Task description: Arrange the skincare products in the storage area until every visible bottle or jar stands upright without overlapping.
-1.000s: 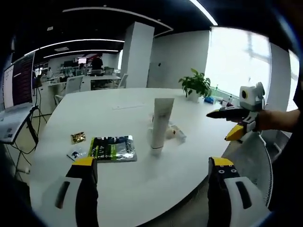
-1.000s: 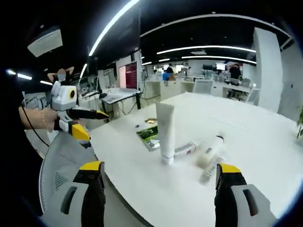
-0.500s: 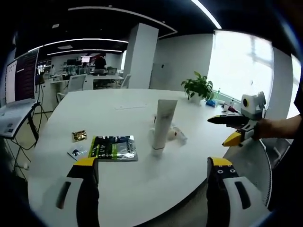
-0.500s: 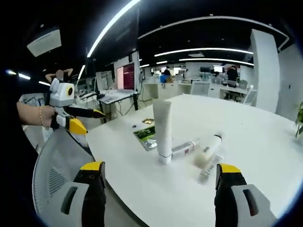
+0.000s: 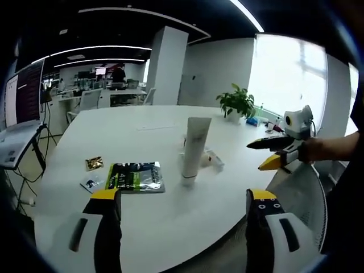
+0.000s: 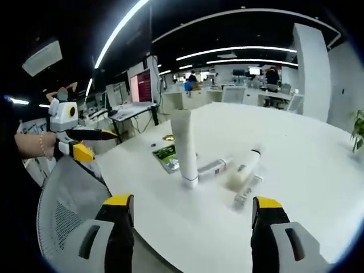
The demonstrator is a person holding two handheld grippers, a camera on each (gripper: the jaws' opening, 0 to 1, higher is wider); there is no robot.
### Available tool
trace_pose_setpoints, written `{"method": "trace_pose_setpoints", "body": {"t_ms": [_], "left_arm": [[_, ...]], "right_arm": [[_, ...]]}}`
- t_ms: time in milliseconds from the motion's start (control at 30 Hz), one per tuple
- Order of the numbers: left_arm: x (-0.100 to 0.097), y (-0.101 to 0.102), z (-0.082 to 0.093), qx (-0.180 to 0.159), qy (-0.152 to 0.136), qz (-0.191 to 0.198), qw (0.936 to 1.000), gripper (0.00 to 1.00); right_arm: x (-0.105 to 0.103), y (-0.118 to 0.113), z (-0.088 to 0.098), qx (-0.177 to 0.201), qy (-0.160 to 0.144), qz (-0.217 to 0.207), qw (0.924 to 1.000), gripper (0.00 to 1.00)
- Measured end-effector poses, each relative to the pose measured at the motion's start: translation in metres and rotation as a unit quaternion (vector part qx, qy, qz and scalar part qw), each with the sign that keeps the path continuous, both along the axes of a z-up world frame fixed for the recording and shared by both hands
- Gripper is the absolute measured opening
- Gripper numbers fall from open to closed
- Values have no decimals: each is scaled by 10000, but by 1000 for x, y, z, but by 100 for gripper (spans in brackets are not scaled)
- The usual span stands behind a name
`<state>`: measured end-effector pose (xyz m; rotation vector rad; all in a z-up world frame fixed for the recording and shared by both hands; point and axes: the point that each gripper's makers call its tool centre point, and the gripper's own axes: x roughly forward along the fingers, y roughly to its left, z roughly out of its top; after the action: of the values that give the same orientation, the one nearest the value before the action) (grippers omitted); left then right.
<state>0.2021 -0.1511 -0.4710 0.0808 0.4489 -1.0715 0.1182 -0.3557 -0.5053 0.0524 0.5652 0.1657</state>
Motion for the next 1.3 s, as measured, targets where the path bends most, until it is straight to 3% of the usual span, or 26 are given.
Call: {"method": "trace_pose_setpoints", "body": {"t_ms": [100, 333, 433, 767, 933, 1067, 1300], "left_arm": [[4, 3, -1, 57, -43, 25, 10000, 84], [7, 6, -4, 66, 16, 72, 10000, 83], [6, 6, -5, 74, 48, 76, 9999, 83], [9, 8, -5, 0, 136, 166, 9998, 82], [12, 10, -4, -69, 200, 288, 9994, 81], [14, 12, -5, -84, 265, 375, 9989, 80], [14, 11, -4, -62, 324, 459, 9984, 77]], "right_arm": [[4, -5, -3, 123, 196, -71, 9997, 82], [29, -21, 1, 70, 211, -165, 9996, 71], [42, -30, -5, -370, 320, -40, 9988, 67], [87, -51, -17, -78, 564, -255, 9980, 62], [108, -57, -40, -307, 915, -227, 9951, 58], [126, -56, -53, -225, 1034, -405, 9936, 54], [156, -76, -72, -404, 1157, -675, 9902, 42]]}}
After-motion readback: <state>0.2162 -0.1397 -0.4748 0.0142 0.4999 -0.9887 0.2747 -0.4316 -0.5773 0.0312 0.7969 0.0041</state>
